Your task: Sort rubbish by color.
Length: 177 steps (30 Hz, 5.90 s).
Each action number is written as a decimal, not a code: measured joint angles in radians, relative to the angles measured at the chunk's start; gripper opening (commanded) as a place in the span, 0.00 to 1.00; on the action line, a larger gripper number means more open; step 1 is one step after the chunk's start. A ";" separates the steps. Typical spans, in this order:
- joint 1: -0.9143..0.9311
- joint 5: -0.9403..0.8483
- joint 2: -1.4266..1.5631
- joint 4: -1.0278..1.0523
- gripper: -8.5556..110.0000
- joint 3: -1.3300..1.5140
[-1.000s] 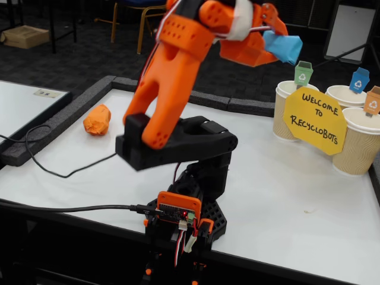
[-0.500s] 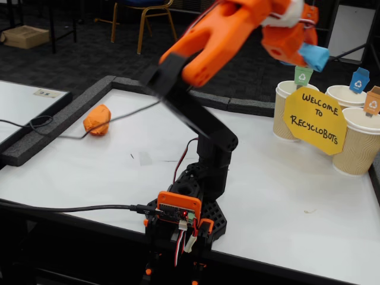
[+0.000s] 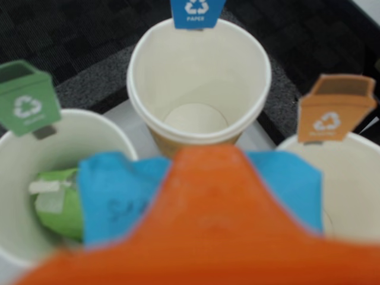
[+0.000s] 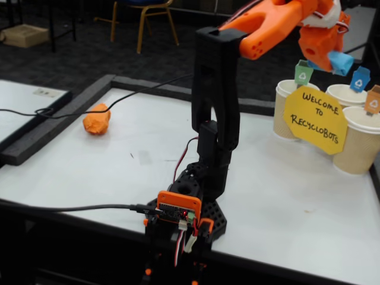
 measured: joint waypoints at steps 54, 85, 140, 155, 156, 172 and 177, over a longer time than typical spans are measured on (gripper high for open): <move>0.002 0.000 -0.324 0.063 0.07 -0.290; 0.014 0.000 1.436 0.206 0.07 0.867; -1.215 0.000 1.433 0.020 0.07 1.209; -1.459 0.000 1.379 -0.017 0.07 1.267; -1.468 0.000 1.379 -0.017 0.07 1.267; -1.488 0.000 1.147 -0.109 0.08 1.267; -1.488 0.000 1.009 -0.155 0.08 1.267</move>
